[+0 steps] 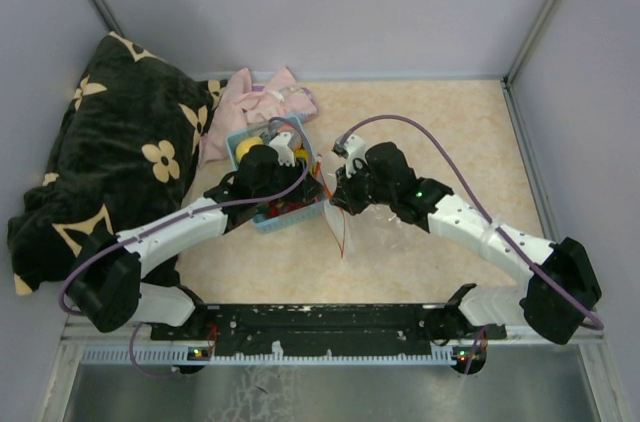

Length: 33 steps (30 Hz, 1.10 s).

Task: Place the food in the zip-top bag and seal the zipper
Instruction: Open the zipper of the food storage bag.

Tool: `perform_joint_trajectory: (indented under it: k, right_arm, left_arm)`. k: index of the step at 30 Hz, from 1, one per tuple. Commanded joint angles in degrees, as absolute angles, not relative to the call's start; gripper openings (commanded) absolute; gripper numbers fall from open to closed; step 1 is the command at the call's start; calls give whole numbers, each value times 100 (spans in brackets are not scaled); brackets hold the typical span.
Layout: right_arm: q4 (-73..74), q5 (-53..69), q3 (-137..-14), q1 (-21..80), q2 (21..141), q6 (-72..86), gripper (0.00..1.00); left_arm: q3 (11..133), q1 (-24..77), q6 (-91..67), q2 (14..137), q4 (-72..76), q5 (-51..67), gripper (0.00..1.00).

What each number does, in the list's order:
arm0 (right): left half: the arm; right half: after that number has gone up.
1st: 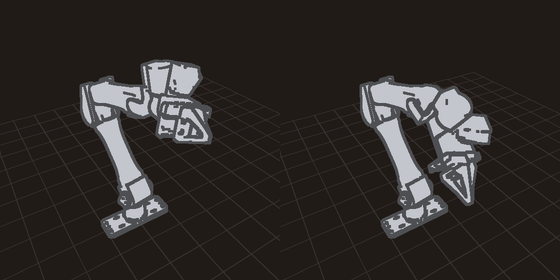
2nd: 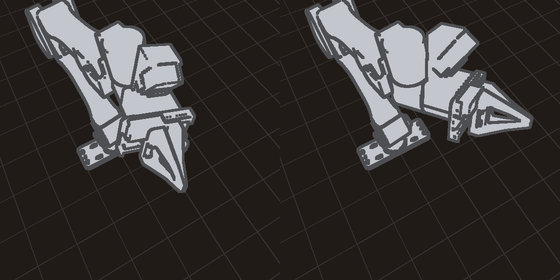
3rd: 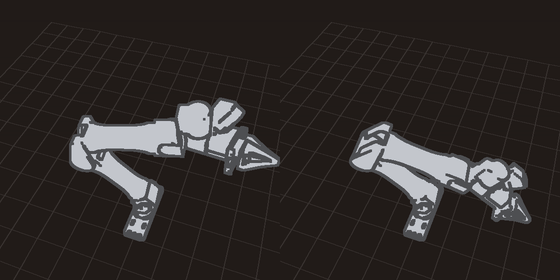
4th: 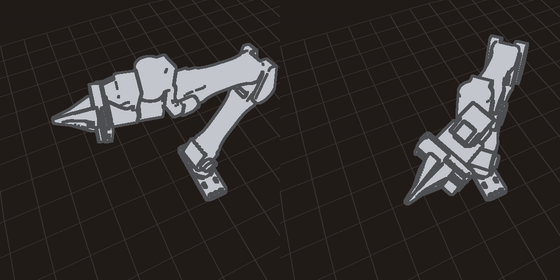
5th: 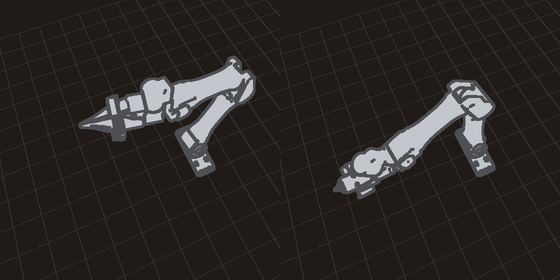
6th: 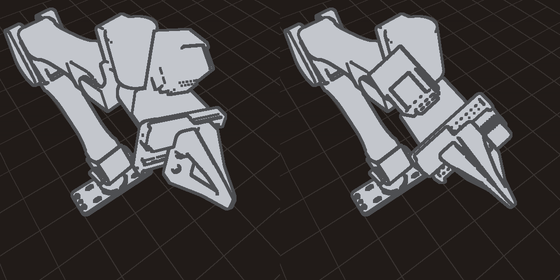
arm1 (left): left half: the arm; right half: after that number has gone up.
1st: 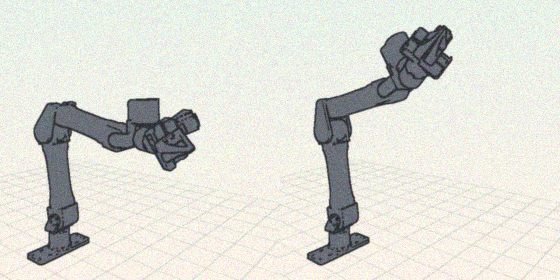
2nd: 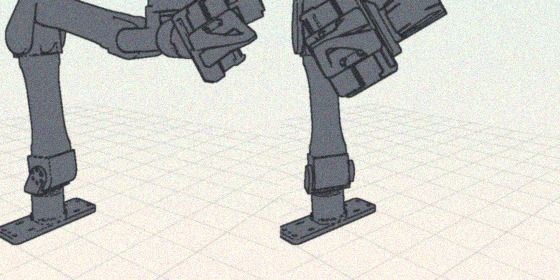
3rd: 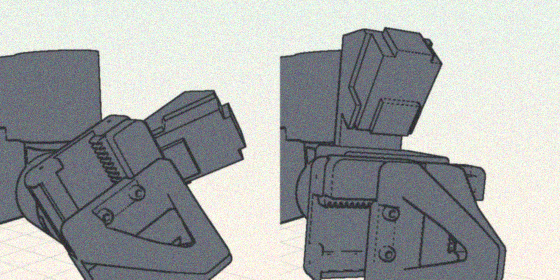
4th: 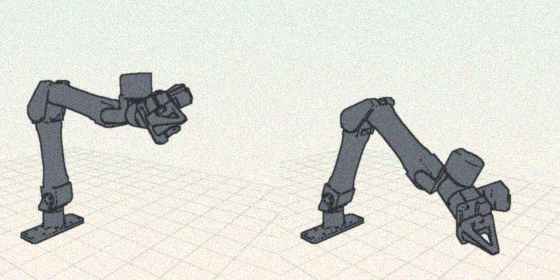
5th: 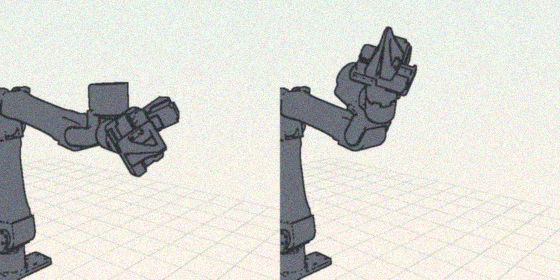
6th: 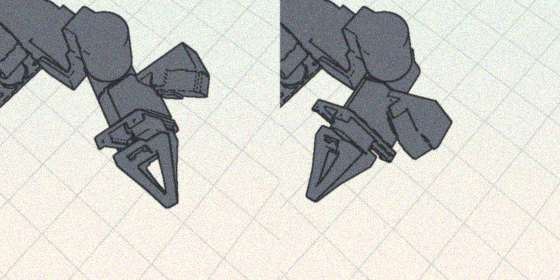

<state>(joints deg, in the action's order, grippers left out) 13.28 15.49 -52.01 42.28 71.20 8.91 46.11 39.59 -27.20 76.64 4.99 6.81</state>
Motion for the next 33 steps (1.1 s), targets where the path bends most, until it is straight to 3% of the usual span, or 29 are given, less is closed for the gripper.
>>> perform_joint_trajectory:
  k: [1,3,6,12,15,19,23,28,33]
  right_arm:
    - [1198,1218,-5230,4343,6953,688,0]
    - [1276,972,-5238,4340,6938,687,0]
    - [1401,665,-5296,4346,6932,696,0]
    - [1559,504,-5308,4344,7027,802,0]
    - [1630,339,-5301,4345,7056,1025,7]
    - [1726,238,-5335,4370,7107,1351,28]
    - [1833,181,-5457,4506,7205,1630,41]
    - [1829,123,-5550,4783,7376,1968,46]
    - [2040,-500,-5552,4879,7444,2173,42]
  left_arm:
    - [4790,3938,-2783,7846,445,939,46]
    - [4784,3938,-2778,7864,413,1028,45]
    - [4743,3938,-2779,7851,419,1152,35]
    - [4597,3946,-2925,7505,856,1492,1]
    - [4612,3963,-2942,7439,854,1472,0]
    - [4600,4044,-2971,7381,813,1375,0]
    - [4623,4108,-3008,7387,795,1298,0]
    - [4641,4157,-3034,7407,814,1202,0]
    - [4707,4192,-2991,7390,706,1111,0]
